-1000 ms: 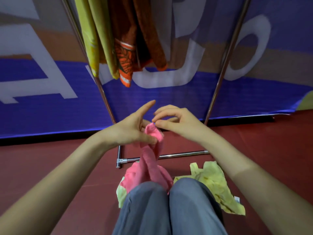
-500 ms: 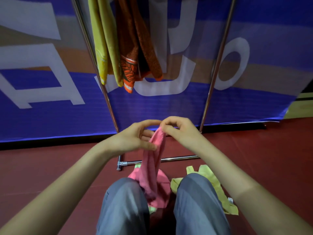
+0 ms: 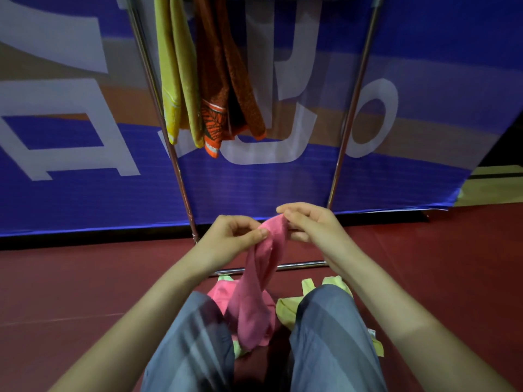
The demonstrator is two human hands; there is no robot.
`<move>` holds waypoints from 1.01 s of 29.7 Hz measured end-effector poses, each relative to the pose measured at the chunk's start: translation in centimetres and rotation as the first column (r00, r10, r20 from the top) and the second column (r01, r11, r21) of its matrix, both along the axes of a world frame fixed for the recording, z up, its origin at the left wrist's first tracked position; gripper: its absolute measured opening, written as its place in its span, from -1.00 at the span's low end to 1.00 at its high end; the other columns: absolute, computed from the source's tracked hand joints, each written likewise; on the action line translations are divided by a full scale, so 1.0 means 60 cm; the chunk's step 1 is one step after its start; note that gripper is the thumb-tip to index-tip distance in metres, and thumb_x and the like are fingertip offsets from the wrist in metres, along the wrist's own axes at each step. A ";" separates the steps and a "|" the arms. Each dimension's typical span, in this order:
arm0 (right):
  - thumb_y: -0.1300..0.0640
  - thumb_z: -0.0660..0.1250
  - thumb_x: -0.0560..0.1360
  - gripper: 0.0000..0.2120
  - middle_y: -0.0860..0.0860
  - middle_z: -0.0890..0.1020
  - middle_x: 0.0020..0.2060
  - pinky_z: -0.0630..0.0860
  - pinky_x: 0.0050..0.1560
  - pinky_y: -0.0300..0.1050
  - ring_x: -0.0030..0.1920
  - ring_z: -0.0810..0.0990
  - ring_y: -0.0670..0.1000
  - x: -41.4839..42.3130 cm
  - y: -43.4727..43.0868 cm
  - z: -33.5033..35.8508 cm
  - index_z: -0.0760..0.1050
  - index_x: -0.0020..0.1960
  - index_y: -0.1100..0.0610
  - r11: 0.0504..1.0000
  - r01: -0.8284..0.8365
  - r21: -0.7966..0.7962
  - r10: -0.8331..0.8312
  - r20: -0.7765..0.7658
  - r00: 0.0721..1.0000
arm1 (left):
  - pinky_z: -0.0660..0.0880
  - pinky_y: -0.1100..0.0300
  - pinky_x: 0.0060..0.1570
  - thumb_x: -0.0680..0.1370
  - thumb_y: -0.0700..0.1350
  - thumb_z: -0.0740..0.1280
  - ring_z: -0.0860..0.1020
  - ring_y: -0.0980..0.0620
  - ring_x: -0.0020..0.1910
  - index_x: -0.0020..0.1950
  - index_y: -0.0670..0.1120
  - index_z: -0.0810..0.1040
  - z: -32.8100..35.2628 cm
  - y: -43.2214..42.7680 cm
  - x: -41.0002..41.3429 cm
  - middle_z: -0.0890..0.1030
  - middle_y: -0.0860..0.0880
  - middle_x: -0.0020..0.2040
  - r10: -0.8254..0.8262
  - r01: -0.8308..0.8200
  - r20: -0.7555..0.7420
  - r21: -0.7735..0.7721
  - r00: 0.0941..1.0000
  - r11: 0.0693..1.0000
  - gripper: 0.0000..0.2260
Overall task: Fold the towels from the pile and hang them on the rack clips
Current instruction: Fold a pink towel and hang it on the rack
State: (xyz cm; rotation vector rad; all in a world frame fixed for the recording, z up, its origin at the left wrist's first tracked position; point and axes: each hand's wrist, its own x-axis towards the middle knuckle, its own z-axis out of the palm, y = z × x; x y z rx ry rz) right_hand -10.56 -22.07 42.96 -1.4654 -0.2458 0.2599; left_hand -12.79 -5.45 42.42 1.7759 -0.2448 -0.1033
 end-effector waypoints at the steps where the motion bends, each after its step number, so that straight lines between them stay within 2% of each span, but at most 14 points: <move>1: 0.26 0.22 0.51 -0.88 -0.05 0.59 -0.33 0.49 -0.33 -0.43 -0.36 0.58 -0.25 -0.004 -0.002 0.002 0.53 -0.06 0.15 1.000 -0.010 -0.016 0.010 0.005 1.000 | 0.41 0.47 -0.35 0.48 -0.32 0.28 0.47 0.29 -0.47 -0.32 -0.15 0.53 0.003 -0.002 -0.002 0.56 0.13 -0.53 0.001 -0.001 0.004 -0.010 1.000 1.000 -0.82; 3: 0.27 0.24 0.49 -0.88 -0.06 0.59 -0.32 0.48 -0.34 -0.45 -0.37 0.58 -0.27 -0.012 -0.005 0.004 0.53 -0.03 0.17 0.996 -0.039 -0.075 0.041 0.018 0.999 | 0.40 0.47 -0.35 0.48 -0.31 0.28 0.47 0.29 -0.47 -0.31 -0.13 0.53 0.008 -0.006 -0.008 0.56 0.13 -0.52 0.001 0.000 0.019 -0.022 1.000 1.000 -0.82; 6: 0.31 0.24 0.48 -0.84 -0.13 0.62 -0.50 0.46 -0.37 -0.45 -0.43 0.56 -0.26 -0.021 -0.005 0.005 0.53 -0.21 0.15 0.992 -0.067 -0.105 0.069 0.017 0.997 | 0.38 0.49 -0.38 0.49 -0.31 0.26 0.46 0.30 -0.49 -0.32 -0.13 0.50 0.010 -0.009 -0.011 0.54 0.14 -0.53 0.003 -0.002 0.024 -0.041 1.000 0.999 -0.80; 9: 0.32 0.20 0.50 -0.78 -0.14 0.59 -0.55 0.45 -0.36 -0.46 -0.46 0.54 -0.25 -0.026 -0.005 0.006 0.50 -0.26 0.13 0.997 -0.031 -0.075 0.033 0.023 0.999 | 0.31 0.46 -0.40 0.52 -0.26 0.24 0.37 0.28 -0.51 -0.35 -0.14 0.43 0.002 -0.009 -0.014 0.47 0.14 -0.55 -0.033 0.033 0.013 0.026 0.999 0.999 -0.77; 11: 0.31 0.18 0.52 -0.79 -0.14 0.57 -0.58 0.44 -0.39 -0.46 -0.50 0.52 -0.25 -0.030 -0.003 0.010 0.49 -0.25 0.15 0.999 -0.024 -0.049 0.026 0.030 0.999 | 0.29 0.32 -0.34 0.53 -0.08 0.24 0.33 0.18 -0.41 -0.33 -0.19 0.41 -0.013 -0.007 -0.016 0.40 0.08 -0.45 -0.057 0.055 0.015 0.100 0.998 0.994 -0.72; 13: 0.30 0.17 0.52 -0.80 -0.12 0.55 -0.59 0.41 -0.44 -0.46 -0.53 0.49 -0.25 -0.030 -0.002 0.014 0.49 -0.24 0.17 1.000 0.009 -0.015 -0.009 0.035 0.999 | 0.28 0.19 -0.27 0.46 0.13 0.21 0.31 0.09 -0.30 -0.27 -0.29 0.40 -0.030 -0.002 -0.020 0.35 -0.05 -0.33 -0.035 0.028 0.045 0.153 0.998 0.988 -0.56; 15: 0.27 0.19 0.52 -0.81 -0.08 0.58 -0.47 0.46 -0.39 -0.43 -0.44 0.51 -0.21 -0.025 -0.005 0.019 0.51 -0.22 0.16 0.997 0.073 0.013 -0.073 0.041 0.996 | 0.28 0.17 -0.26 0.42 0.22 0.15 0.32 0.09 -0.29 -0.26 -0.29 0.39 -0.044 0.007 -0.024 0.34 -0.03 -0.31 -0.006 -0.012 0.093 0.192 0.996 0.981 -0.48; 18: 0.23 0.20 0.52 -0.83 0.04 0.57 -0.30 0.53 -0.27 -0.37 -0.34 0.55 -0.14 -0.010 -0.022 0.029 0.52 -0.20 0.15 0.988 0.151 0.021 -0.152 0.048 0.987 | 0.28 0.25 -0.31 0.46 0.11 0.15 0.30 0.20 -0.37 -0.32 -0.11 0.39 -0.054 0.027 -0.025 0.36 0.16 -0.41 0.031 -0.063 0.127 0.252 0.991 0.966 -0.68; 21: 0.22 0.21 0.51 -0.83 0.01 0.61 -0.28 0.56 -0.23 -0.37 -0.27 0.58 -0.13 0.002 -0.039 0.042 0.54 -0.20 0.13 0.980 0.199 0.009 -0.199 0.056 0.978 | 0.27 0.33 -0.35 0.47 0.07 0.13 0.34 0.20 -0.42 -0.34 -0.02 0.40 -0.049 0.045 -0.020 0.42 0.15 -0.46 0.027 -0.095 0.185 0.370 0.982 0.924 -0.75; 24: 0.20 0.23 0.51 -0.83 -0.04 0.64 -0.32 0.56 -0.25 -0.35 -0.27 0.61 -0.14 0.008 -0.046 0.048 0.56 -0.20 0.11 0.974 0.223 -0.029 -0.220 0.079 0.972 | 0.32 0.17 -0.27 0.53 -0.02 0.18 0.44 0.07 -0.36 -0.21 -0.10 0.49 -0.039 0.048 -0.013 0.51 0.03 -0.38 -0.048 -0.185 0.325 0.645 0.944 0.741 -0.78; 25: 0.19 0.23 0.51 -0.83 -0.06 0.65 -0.36 0.55 -0.26 -0.34 -0.29 0.62 -0.15 0.010 -0.047 0.050 0.56 -0.21 0.11 0.972 0.232 -0.033 -0.229 0.081 0.970 | 0.35 0.12 -0.23 0.55 -0.08 0.19 0.50 -0.03 -0.29 -0.13 -0.14 0.52 -0.036 0.046 -0.010 0.58 -0.05 -0.29 -0.064 -0.209 0.348 0.690 0.935 0.693 -0.81; 26: 0.18 0.23 0.51 -0.83 -0.07 0.66 -0.38 0.55 -0.26 -0.34 -0.30 0.62 -0.16 0.013 -0.050 0.053 0.56 -0.21 0.10 0.969 0.244 -0.027 -0.241 0.083 0.967 | 0.38 0.12 -0.19 0.54 -0.13 0.20 0.54 -0.06 -0.23 -0.06 -0.16 0.55 -0.036 0.045 -0.008 0.62 -0.10 -0.21 -0.070 -0.217 0.358 0.699 0.931 0.681 -0.84; 28: 0.16 0.23 0.51 -0.82 -0.07 0.67 -0.36 0.55 -0.20 -0.31 -0.26 0.64 -0.16 0.017 -0.059 0.063 0.57 -0.20 0.09 0.968 0.250 -0.020 -0.247 0.097 0.964 | 0.40 0.26 -0.18 0.52 -0.20 0.23 0.54 0.16 -0.26 -0.03 -0.16 0.58 -0.037 0.046 -0.005 0.64 -0.06 -0.18 -0.033 -0.184 0.316 0.630 0.948 0.754 -0.86; 30: 0.15 0.22 0.52 -0.82 -0.04 0.66 -0.26 0.56 -0.11 -0.27 -0.17 0.63 -0.13 0.020 -0.069 0.071 0.57 -0.17 0.09 0.968 0.246 -0.040 -0.240 0.120 0.963 | 0.38 0.43 -0.21 0.51 -0.21 0.25 0.48 0.30 -0.34 -0.13 -0.14 0.58 -0.040 0.047 -0.004 0.59 0.02 -0.25 0.014 -0.079 0.152 0.429 0.988 0.900 -0.89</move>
